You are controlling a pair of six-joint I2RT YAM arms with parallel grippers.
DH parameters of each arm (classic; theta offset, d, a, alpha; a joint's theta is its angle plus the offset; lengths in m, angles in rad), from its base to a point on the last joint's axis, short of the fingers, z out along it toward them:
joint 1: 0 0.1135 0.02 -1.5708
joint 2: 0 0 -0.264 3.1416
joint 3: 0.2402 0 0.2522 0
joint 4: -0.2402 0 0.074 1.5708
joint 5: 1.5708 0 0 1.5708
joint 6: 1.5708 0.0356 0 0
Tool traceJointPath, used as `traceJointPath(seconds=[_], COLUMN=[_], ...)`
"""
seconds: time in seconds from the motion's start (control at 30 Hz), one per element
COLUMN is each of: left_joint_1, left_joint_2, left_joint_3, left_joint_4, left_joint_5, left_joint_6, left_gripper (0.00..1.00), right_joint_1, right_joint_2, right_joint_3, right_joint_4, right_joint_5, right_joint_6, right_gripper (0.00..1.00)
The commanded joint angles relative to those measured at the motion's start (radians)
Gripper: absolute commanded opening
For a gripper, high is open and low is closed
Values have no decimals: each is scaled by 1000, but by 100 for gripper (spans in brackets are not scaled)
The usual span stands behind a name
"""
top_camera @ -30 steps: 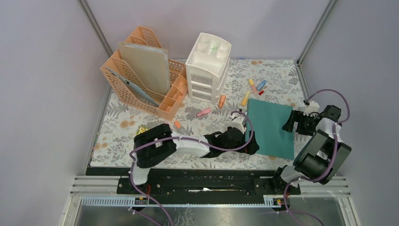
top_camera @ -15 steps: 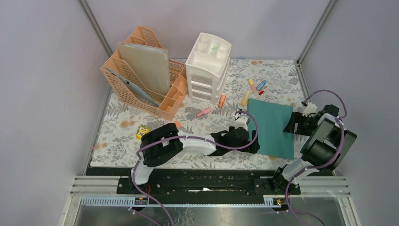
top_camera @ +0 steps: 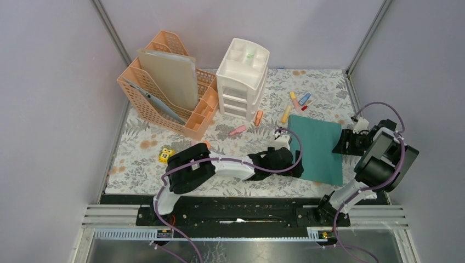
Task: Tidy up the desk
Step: Pick up the folder from the center of the board.
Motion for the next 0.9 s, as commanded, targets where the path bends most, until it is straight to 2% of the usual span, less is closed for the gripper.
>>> traceJointPath(seconds=[0.0,0.27,0.5,0.7,0.87], left_joint_1=[-7,7,10,32,43], left_joint_2=[13,11,27,49,44], left_joint_3=[8,-32,48,19,-16], left_joint_4=[87,179,-71,-12,68], left_joint_5=[37,89,-39,38,103], left_joint_6=[-25,-51,-93,-112,-117], left_gripper=[99,99,99,99,95], right_joint_1=[12,44,45,48,57], right_joint_2=[54,74,90,95,96], right_joint_3=[10,-2,1,-1,-9], right_joint_4=[-97,-114,-113,-117,-124], right_joint_5=[-11,-12,-8,-11,-5], right_joint_6=[-71,-95,-102,-108,-119], right_gripper=[66,62,62,59,56])
